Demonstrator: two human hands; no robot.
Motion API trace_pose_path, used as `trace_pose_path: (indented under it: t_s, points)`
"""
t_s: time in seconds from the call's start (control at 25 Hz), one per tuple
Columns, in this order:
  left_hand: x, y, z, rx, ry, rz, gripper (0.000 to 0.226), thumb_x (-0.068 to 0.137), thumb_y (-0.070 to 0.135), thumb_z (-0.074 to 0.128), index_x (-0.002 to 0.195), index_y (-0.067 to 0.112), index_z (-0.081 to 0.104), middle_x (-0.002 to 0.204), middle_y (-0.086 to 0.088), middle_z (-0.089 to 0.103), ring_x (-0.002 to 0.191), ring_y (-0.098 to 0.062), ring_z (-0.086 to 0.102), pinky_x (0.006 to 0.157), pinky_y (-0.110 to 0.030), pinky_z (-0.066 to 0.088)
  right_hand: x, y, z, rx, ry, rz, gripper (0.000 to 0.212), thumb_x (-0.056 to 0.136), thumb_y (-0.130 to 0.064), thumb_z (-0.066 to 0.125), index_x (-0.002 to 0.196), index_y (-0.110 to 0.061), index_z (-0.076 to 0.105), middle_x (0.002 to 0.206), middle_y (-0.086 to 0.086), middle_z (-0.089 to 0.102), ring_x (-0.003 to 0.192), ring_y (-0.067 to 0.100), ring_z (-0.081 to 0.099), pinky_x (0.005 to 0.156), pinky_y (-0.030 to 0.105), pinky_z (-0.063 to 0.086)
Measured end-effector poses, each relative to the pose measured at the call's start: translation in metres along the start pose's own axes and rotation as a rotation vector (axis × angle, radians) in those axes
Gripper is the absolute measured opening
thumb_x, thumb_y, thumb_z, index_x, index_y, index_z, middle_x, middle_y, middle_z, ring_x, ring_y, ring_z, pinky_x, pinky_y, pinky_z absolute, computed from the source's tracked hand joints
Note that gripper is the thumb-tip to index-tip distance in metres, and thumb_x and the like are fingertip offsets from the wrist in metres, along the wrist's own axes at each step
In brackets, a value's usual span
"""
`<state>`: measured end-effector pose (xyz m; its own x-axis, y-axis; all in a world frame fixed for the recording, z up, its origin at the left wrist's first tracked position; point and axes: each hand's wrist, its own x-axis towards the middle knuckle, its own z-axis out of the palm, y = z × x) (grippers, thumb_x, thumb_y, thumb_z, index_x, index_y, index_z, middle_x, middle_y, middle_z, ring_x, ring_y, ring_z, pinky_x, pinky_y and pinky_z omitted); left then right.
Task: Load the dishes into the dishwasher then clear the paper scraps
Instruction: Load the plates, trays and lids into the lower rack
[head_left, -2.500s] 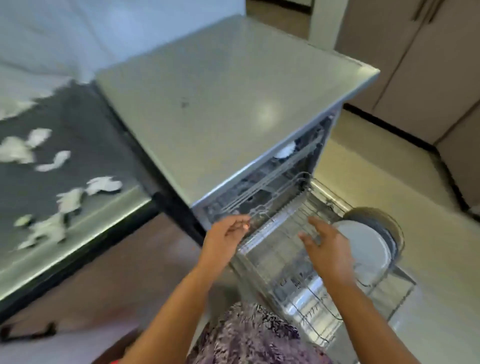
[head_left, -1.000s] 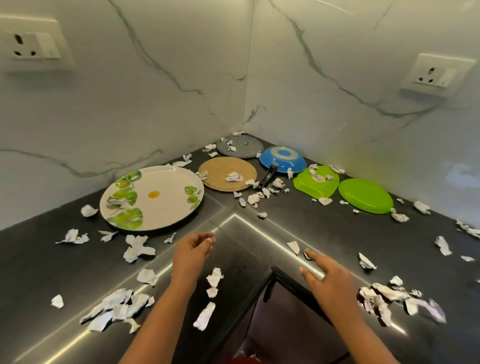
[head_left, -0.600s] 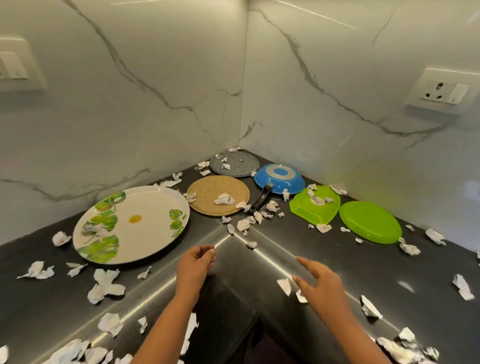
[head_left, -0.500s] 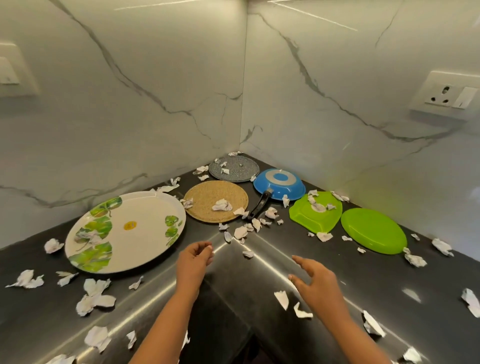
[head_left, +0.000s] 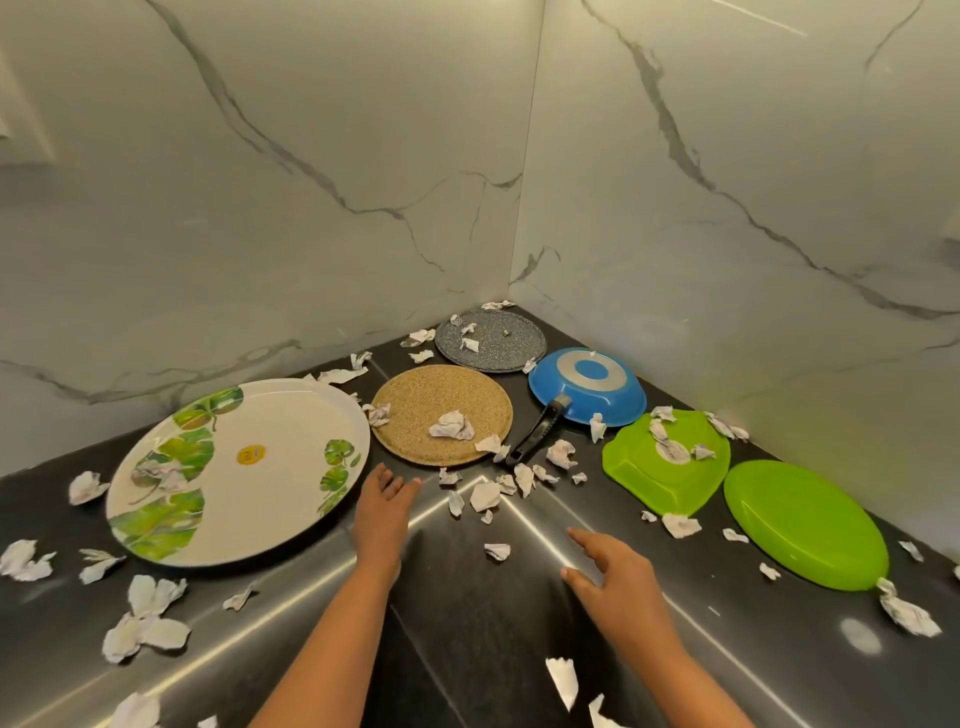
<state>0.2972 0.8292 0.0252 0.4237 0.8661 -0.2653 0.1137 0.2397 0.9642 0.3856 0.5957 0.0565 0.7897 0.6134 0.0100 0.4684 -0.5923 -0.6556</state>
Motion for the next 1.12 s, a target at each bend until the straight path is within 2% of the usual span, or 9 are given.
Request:
trace_pose_path:
  t_s: [0.12,0.24,0.32,0.48,0.64,0.8,0.92,1.0,1.12]
  points:
    - [0.020,-0.003,0.003,-0.420,-0.011,-0.060,0.059,0.093,0.002,0.051,0.146,0.003,0.025,0.143,-0.014,0.041,0.129,-0.024,0.043,0.109,-0.033,0.032,0.022,-0.007,0.008,0.014,-0.036,-0.004,0.046,0.086,-0.021,0.065,0.130,-0.017,0.053,0.128,-0.003,0.055,0.116,0.011,0.052,0.094,0.014,0.036]
    - [0.036,-0.005,-0.002,-0.760,-0.041,-0.132,0.042,0.097,-0.002,0.039,0.138,-0.002,0.034,0.115,-0.010,0.057,0.114,-0.022,0.053,0.113,-0.039,0.030,0.058,-0.021,0.014,0.044,-0.034,0.011,0.047,0.087,-0.026,0.064,0.131,-0.015,0.052,0.129,0.001,0.056,0.117,0.014,0.052,0.096,0.023,0.039]
    - [0.043,-0.006,-0.004,-0.783,-0.064,-0.138,0.037,0.096,-0.002,0.042,0.133,0.002,0.039,0.111,-0.006,0.059,0.114,-0.020,0.054,0.111,-0.041,0.032,0.094,-0.031,0.021,0.079,-0.029,0.038,0.048,0.088,-0.027,0.062,0.132,-0.012,0.050,0.130,0.005,0.055,0.118,0.018,0.052,0.097,0.028,0.040]
    - [0.045,-0.007,-0.001,-0.751,-0.043,-0.121,0.045,0.093,-0.004,0.046,0.138,0.001,0.037,0.127,-0.011,0.055,0.123,-0.022,0.050,0.106,-0.041,0.038,0.163,-0.062,0.029,0.081,0.003,0.038,0.046,0.090,-0.021,0.060,0.128,0.001,0.050,0.124,0.016,0.056,0.116,0.028,0.052,0.094,0.034,0.040]
    - [0.051,-0.005,0.003,-0.718,-0.036,-0.100,0.048,0.091,-0.009,0.047,0.137,0.000,0.038,0.129,-0.014,0.052,0.117,-0.023,0.052,0.105,-0.044,0.040,0.217,-0.070,0.044,0.155,-0.112,0.181,0.057,0.089,-0.026,0.062,0.134,0.000,0.038,0.135,0.017,0.046,0.124,0.030,0.044,0.095,0.034,0.038]
    - [0.056,-0.007,0.004,-0.676,-0.037,-0.087,0.047,0.090,-0.010,0.048,0.136,0.001,0.040,0.129,-0.015,0.054,0.108,-0.018,0.058,0.093,-0.039,0.052,0.239,-0.061,0.067,0.355,-0.135,0.320,0.058,0.081,-0.024,0.070,0.128,-0.006,0.041,0.130,0.014,0.050,0.117,0.030,0.048,0.097,0.042,0.044]
    - [0.058,-0.008,0.005,-0.677,-0.039,-0.074,0.050,0.090,-0.011,0.047,0.138,0.000,0.038,0.131,-0.016,0.053,0.113,-0.021,0.056,0.100,-0.045,0.046,0.243,-0.061,0.068,0.603,-0.065,0.438,0.070,0.080,-0.010,0.071,0.137,0.000,0.032,0.132,0.014,0.044,0.120,0.033,0.046,0.095,0.040,0.042]
    - [0.058,-0.007,0.006,-0.646,-0.045,-0.039,0.052,0.089,-0.012,0.048,0.139,0.002,0.039,0.122,-0.017,0.057,0.106,-0.022,0.059,0.096,-0.043,0.049,0.248,-0.059,0.066,0.747,-0.044,0.527,0.059,0.081,-0.001,0.067,0.132,0.005,0.038,0.116,0.016,0.051,0.103,0.030,0.054,0.081,0.038,0.046]
    - [0.057,-0.004,0.008,-0.583,-0.059,0.036,0.054,0.088,-0.013,0.049,0.138,0.009,0.043,0.105,-0.013,0.062,0.096,-0.019,0.062,0.084,-0.031,0.056,0.245,-0.068,0.059,0.933,-0.090,0.635,0.015,0.083,0.008,0.058,0.097,0.005,0.054,0.074,0.013,0.054,0.062,0.018,0.049,0.054,0.027,0.041]
